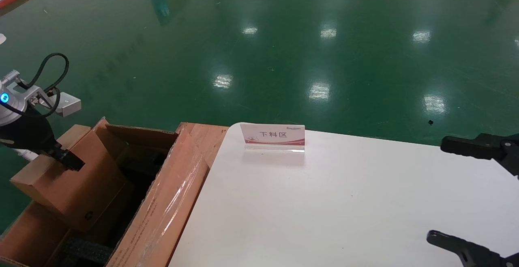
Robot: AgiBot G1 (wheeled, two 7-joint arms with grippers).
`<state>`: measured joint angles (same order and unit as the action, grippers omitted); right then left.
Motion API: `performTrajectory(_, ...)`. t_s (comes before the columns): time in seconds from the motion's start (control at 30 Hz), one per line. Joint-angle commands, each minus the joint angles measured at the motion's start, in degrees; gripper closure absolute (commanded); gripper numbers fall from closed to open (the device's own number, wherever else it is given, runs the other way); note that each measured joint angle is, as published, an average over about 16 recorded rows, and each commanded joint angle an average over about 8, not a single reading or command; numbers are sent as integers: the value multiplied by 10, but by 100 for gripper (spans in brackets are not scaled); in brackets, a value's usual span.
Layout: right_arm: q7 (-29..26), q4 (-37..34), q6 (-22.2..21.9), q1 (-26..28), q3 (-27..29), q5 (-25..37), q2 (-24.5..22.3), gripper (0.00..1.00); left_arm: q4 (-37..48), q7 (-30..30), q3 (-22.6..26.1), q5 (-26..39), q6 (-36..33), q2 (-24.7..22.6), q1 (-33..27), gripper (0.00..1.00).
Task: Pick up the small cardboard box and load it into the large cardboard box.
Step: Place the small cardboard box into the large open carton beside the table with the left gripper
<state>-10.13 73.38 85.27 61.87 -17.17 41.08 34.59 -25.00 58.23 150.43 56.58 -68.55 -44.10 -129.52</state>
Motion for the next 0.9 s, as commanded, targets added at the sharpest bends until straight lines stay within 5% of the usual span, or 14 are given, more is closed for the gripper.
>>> performTrajectory(0.03,0,0,0,0,0,0,0,0,-1,1,1,0,1,0,4,100)
performTrajectory(0.8,0,0,0,0,-1,0,0,0,-58,68,22,22,39,12,35,100)
performTrajectory(0.87,0,0,0,0,-1,-1,0,0,-65,72,24,23,39,14,34,93)
performTrajectory(0.9,0,0,0,0,-1,-1,0,0,-68,75,24,24,40,14,34,80)
